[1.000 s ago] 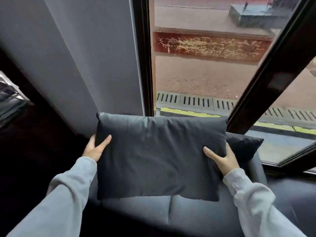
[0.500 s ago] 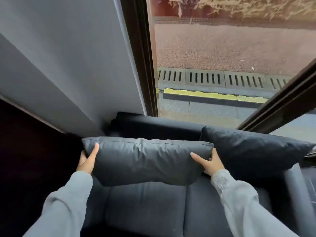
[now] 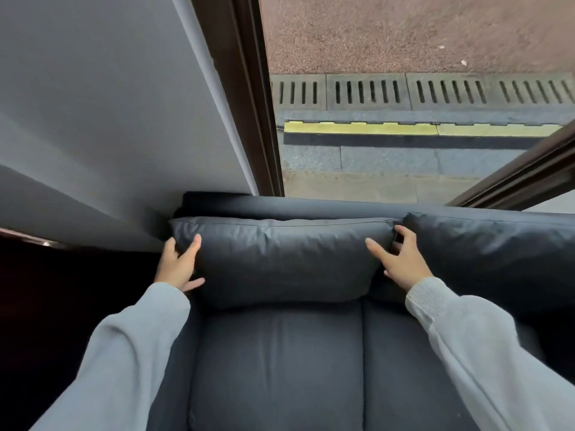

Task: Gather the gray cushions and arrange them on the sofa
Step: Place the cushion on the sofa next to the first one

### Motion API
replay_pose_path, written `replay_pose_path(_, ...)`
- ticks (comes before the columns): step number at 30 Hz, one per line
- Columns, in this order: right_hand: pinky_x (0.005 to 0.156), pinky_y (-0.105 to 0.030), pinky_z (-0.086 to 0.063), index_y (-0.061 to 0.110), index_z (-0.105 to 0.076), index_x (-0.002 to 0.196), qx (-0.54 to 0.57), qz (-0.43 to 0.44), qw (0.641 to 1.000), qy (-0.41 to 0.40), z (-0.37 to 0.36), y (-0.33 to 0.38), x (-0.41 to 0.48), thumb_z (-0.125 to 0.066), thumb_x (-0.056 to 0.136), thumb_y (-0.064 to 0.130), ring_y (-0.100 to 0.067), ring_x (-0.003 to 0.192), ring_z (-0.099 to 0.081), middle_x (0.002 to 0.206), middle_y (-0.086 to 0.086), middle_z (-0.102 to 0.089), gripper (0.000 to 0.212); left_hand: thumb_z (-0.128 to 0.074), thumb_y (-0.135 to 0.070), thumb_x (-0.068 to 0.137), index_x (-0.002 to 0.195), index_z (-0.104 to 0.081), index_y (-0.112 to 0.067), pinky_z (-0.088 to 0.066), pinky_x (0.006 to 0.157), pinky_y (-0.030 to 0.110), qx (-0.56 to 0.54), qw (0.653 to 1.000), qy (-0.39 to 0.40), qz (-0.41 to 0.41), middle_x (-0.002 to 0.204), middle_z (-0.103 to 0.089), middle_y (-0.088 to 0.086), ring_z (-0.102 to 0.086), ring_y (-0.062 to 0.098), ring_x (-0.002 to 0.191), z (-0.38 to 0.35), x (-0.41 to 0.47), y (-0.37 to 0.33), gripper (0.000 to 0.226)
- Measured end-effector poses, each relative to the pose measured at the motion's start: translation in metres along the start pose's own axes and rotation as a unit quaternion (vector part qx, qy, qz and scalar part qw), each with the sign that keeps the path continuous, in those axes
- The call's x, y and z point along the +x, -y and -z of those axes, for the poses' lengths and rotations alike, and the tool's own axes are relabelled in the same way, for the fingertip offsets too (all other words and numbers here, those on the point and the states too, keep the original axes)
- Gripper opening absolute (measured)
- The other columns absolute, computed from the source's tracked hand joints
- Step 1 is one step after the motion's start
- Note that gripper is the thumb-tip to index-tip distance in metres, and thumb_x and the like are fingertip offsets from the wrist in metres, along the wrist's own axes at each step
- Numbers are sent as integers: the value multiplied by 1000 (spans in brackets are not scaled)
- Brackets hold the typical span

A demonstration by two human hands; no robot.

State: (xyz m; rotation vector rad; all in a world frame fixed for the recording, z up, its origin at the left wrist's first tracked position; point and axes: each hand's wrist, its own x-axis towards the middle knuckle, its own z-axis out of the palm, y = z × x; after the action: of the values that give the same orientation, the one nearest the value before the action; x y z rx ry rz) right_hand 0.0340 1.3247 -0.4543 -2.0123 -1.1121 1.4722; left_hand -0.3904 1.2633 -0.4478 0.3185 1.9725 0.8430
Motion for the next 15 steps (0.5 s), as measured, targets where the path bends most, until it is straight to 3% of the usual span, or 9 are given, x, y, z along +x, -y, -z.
replay_pose_path(3,105,-51,-51,39,-31,141,32,27,996,-74,-22,3,6,-79,60,74,-25,129,-56,143,-3,-53,101,-68,-37,96,155,-33,-31,-59,77,45,-19,999,1,-41,162,-30,2,-46,37,137,-4,29,-1,69)
replay_pose_path(5,100,-49,-55,44,-37,131,55,54,988,-137,-32,0,4,-82,64,67,-19,115,-65,121,11,-62,84,-70,-31,96,155,-34,-28,-61,77,43,-2,998,18,-63,164,-26,3,-46,33,137,-5,39,3,70)
replay_pose_path(7,97,-45,-58,47,-40,132,83,77,976,-189,-40,-11,-5,-85,68,59,-10,108,-68,114,17,-64,80,-74,-31,93,157,-32,-28,-62,81,45,13,995,36,-87,165,-23,0,-47,28,136,-4,43,10,76)
replay_pose_path(10,94,-18,-54,45,-36,145,100,110,969,-196,-54,-21,-17,-88,73,43,-1,122,-59,138,5,-59,89,-73,-26,93,157,-28,-26,-58,95,51,28,990,78,-113,163,-28,-2,-49,22,136,-6,53,17,78)
replay_pose_path(11,97,-16,-52,44,-34,148,97,119,972,-177,-60,-21,-17,-87,76,35,-2,130,-54,149,2,-51,91,-72,-23,94,158,-24,-26,-55,99,52,20,989,91,-112,164,-27,1,-49,22,137,-9,57,16,80)
replay_pose_path(13,114,-30,-43,43,-24,156,76,125,982,-123,-71,-21,-16,-84,82,27,-10,144,-42,164,6,-31,97,-70,-19,96,160,-15,-32,-51,104,53,-3,988,116,-102,166,-24,1,-47,22,138,-15,65,14,86)
replay_pose_path(15,126,-39,-25,37,-6,163,-8,118,990,-80,-77,-19,-14,-79,89,33,-16,156,-23,172,4,-11,105,-69,-24,96,161,-7,-39,-50,105,52,16,987,127,-98,167,-21,-3,-46,23,138,-17,69,13,90)
